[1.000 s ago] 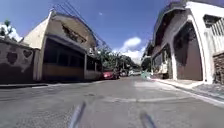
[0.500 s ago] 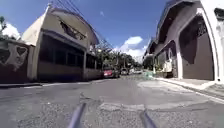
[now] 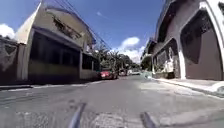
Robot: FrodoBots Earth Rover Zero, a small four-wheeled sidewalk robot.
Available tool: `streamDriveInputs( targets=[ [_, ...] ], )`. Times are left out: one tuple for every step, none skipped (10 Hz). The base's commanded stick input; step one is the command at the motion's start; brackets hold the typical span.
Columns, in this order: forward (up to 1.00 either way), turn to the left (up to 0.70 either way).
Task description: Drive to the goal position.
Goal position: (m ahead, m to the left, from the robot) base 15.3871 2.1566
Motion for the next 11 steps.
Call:
streamDriveInputs(
  targets=[
    [1.00,0.00],
    [1.00,0.00],
    [1.00,0.00],
    [1.00,0.00],
    [1.00,0.04],
    [1.00,0.09],
    [1.00,0.09],
    [1.00,0.07],
    [1.00,0.06],
    [1.00,0.08],
    [1.00,0.10]
  ],
)
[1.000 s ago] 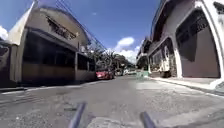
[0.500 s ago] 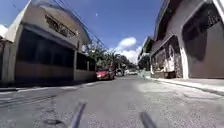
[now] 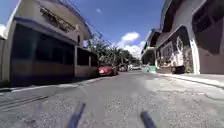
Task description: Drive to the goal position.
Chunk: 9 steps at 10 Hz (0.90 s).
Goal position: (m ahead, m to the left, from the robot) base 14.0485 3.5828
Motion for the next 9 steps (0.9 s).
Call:
streamDriveInputs(
  targets=[
    [1.00,-0.28],
    [1.00,-0.40],
    [1.00,-0.35],
    [1.00,-0.28],
    [1.00,-0.21],
    [1.00,-0.15],
    [1.00,-0.08],
    [1.00,-0.01],
    [1.00,0.06]
  ],
)
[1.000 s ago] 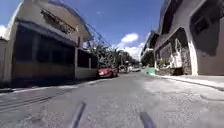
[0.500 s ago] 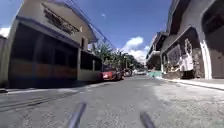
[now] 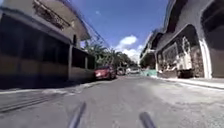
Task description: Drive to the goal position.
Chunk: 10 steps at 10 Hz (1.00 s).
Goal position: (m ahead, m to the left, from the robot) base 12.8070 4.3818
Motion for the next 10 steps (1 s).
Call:
streamDriveInputs(
  targets=[
    [1.00,0.12],
    [1.00,0.10],
    [1.00,0.05],
    [1.00,0.00],
    [1.00,0.00],
    [1.00,0.00],
    [1.00,0.02],
    [1.00,-0.08],
    [1.00,-0.29],
    [1.00,-0.40]
  ],
)
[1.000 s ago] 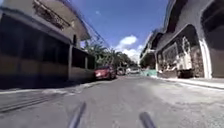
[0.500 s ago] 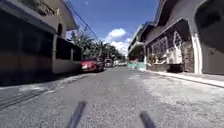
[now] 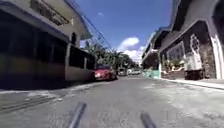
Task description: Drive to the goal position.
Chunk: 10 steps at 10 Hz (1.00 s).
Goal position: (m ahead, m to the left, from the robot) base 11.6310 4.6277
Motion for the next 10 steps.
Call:
streamDriveInputs(
  targets=[
    [1.00,-0.40],
    [1.00,-0.40],
    [1.00,-0.40],
    [1.00,-0.40],
    [1.00,-0.40],
    [1.00,-0.40],
    [1.00,-0.40],
    [1.00,-0.40],
    [1.00,-0.40],
    [1.00,-0.40]
  ],
)
